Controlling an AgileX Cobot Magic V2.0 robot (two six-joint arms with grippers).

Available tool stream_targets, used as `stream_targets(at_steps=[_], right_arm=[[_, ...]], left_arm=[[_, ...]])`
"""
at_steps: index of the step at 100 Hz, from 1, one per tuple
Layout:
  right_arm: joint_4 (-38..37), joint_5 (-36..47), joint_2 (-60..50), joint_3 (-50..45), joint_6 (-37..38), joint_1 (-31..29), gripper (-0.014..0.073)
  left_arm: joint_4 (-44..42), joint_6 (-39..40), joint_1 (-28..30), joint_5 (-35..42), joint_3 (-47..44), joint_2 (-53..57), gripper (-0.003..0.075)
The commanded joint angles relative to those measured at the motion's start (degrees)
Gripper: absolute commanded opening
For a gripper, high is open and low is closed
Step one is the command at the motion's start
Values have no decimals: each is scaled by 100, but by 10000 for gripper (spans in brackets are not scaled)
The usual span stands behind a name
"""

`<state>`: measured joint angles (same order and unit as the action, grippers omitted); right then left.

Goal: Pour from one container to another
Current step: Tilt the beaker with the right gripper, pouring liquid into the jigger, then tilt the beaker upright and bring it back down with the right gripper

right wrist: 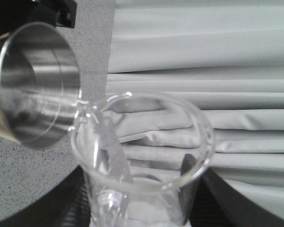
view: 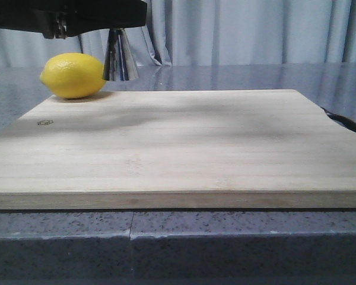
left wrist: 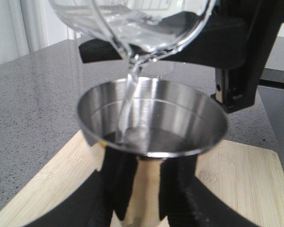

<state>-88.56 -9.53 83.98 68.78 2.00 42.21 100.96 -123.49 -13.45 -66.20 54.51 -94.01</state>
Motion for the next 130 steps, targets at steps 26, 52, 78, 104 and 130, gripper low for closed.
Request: stream_targets(at_steps=[26,52,78,104,130], right_arm=[[-178,-36,-203,216,38,-3,311],[-215,-36,-203,216,38,-3,311],[-392,-36,-203,216,38,-3,311],[-392,-36,-203,216,38,-3,311],[-392,-36,-203,216,38,-3,311]], left_arm=[[503,36,-53,-579,178,265,206],[503,36,-53,-579,178,265,206],[503,36,-53,-579,178,265,206],[503,36,-53,-579,178,265,206],[503,36,-53,-579,178,265,206]])
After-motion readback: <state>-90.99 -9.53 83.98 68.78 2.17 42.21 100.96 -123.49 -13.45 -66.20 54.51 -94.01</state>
